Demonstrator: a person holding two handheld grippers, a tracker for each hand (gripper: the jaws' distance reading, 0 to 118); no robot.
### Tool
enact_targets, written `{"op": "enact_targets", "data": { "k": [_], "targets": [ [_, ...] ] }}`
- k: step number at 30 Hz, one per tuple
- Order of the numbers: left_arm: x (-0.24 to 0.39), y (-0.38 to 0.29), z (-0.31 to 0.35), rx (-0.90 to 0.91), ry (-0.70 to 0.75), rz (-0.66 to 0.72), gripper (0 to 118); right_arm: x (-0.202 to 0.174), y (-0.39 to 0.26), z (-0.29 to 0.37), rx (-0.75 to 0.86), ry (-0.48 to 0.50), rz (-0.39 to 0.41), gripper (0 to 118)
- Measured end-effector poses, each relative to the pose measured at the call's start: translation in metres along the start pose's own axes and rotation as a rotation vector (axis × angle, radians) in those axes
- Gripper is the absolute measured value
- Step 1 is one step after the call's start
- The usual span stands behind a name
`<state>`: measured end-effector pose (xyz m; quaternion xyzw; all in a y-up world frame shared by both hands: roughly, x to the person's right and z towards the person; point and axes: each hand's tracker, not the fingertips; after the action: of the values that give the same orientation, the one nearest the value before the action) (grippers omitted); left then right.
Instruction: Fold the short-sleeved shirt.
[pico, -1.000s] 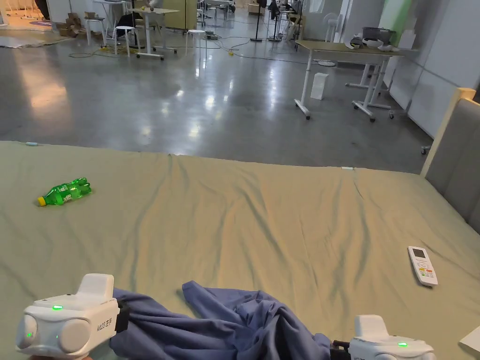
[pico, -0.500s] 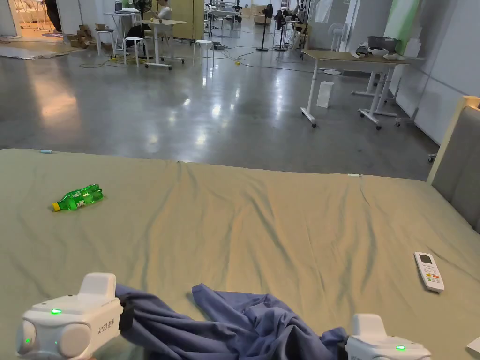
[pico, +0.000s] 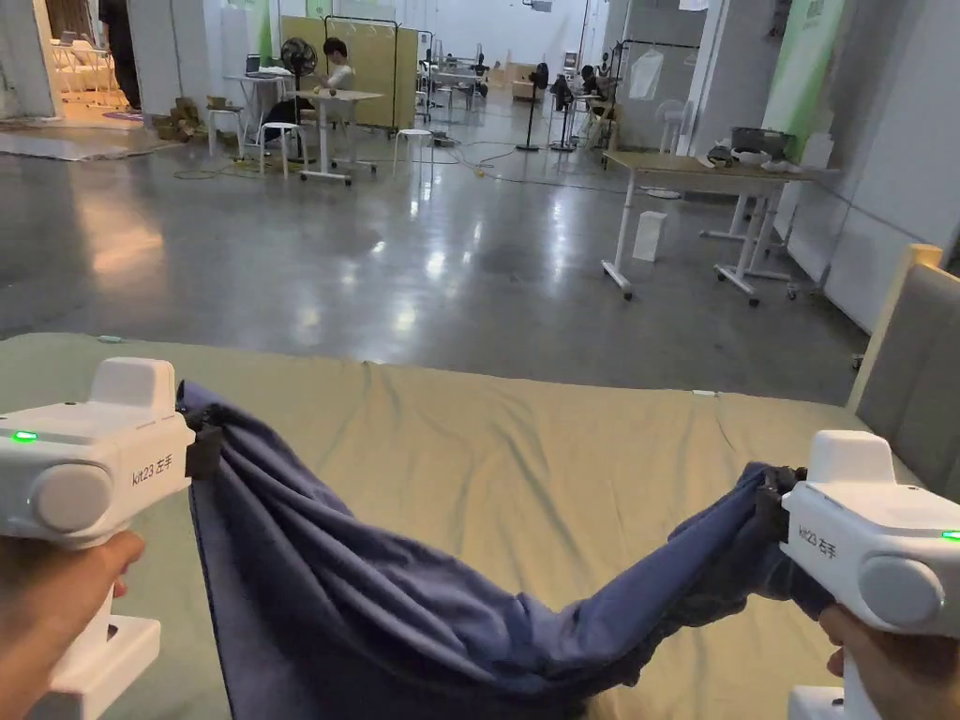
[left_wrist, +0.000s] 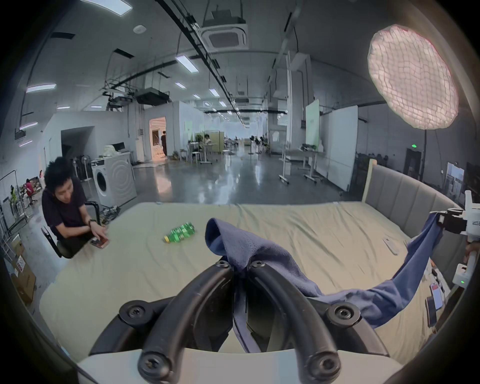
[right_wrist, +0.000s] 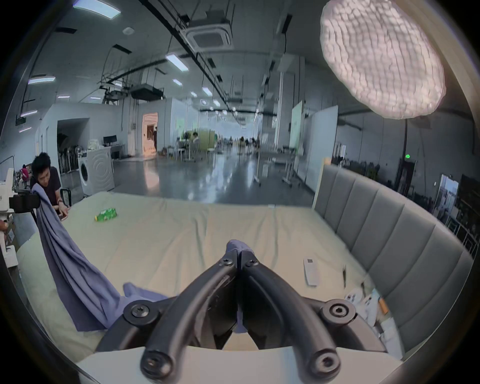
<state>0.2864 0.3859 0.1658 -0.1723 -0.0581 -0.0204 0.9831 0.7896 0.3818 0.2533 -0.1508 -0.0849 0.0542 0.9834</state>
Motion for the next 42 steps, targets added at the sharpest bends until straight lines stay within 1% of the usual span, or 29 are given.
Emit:
{"op": "enact_targets", "data": {
  "k": [5, 7, 9, 14, 16, 19, 21, 23, 25, 30, 33, 35, 36, 39, 42],
  "targets": [
    [-0.031, 0.044, 0.010, 0.058, 0.053, 0.030, 8, 0.008, 0.047, 0.001, 0.068, -0.039, 0.026, 2],
    [-0.044, 0.057, 0.011, 0.077, 0.090, 0.028, 8, 0.011, 0.063, 0.000, 0.124, -0.056, 0.051, 2],
    [-0.056, 0.069, 0.013, 0.080, 0.106, 0.031, 8, 0.016, 0.073, -0.002, 0.108, -0.066, 0.022, 2],
    [-0.081, 0.086, 0.015, 0.074, 0.167, 0.053, 8, 0.031, 0.091, -0.014, 0.115, -0.113, 0.000, 2],
    [-0.087, 0.088, 0.013, 0.070, 0.180, 0.060, 8, 0.036, 0.093, -0.022, 0.097, -0.119, -0.026, 2],
    [-0.094, 0.090, 0.009, 0.061, 0.198, 0.063, 8, 0.039, 0.099, -0.032, 0.104, -0.127, 0.004, 2],
    [-0.096, 0.095, 0.005, 0.055, 0.199, 0.070, 8, 0.038, 0.104, -0.036, 0.103, -0.126, -0.004, 2],
    [-0.094, 0.101, 0.000, 0.052, 0.211, 0.064, 8, 0.035, 0.112, -0.044, 0.104, -0.127, 0.005, 2],
    [-0.093, 0.110, -0.008, 0.053, 0.211, 0.069, 8, 0.029, 0.125, -0.046, 0.142, -0.134, 0.041, 2],
    [-0.089, 0.138, -0.026, 0.063, 0.227, 0.039, 8, 0.030, 0.153, -0.072, 0.153, -0.150, 0.041, 2],
    [-0.086, 0.156, -0.032, 0.075, 0.232, 0.033, 8, 0.029, 0.172, -0.068, 0.176, -0.160, 0.035, 2],
    [-0.094, 0.166, -0.047, 0.088, 0.229, 0.029, 8, 0.030, 0.182, -0.070, 0.185, -0.166, 0.032, 2],
    [-0.093, 0.170, -0.049, 0.090, 0.227, 0.024, 8, 0.032, 0.185, -0.078, 0.190, -0.167, 0.034, 2],
    [-0.095, 0.168, -0.060, 0.088, 0.223, 0.015, 8, 0.032, 0.184, -0.079, 0.189, -0.176, 0.047, 2],
    [-0.094, 0.145, -0.066, 0.065, 0.202, 0.018, 8, 0.033, 0.163, -0.080, 0.176, -0.175, 0.057, 2]
  ]
}}
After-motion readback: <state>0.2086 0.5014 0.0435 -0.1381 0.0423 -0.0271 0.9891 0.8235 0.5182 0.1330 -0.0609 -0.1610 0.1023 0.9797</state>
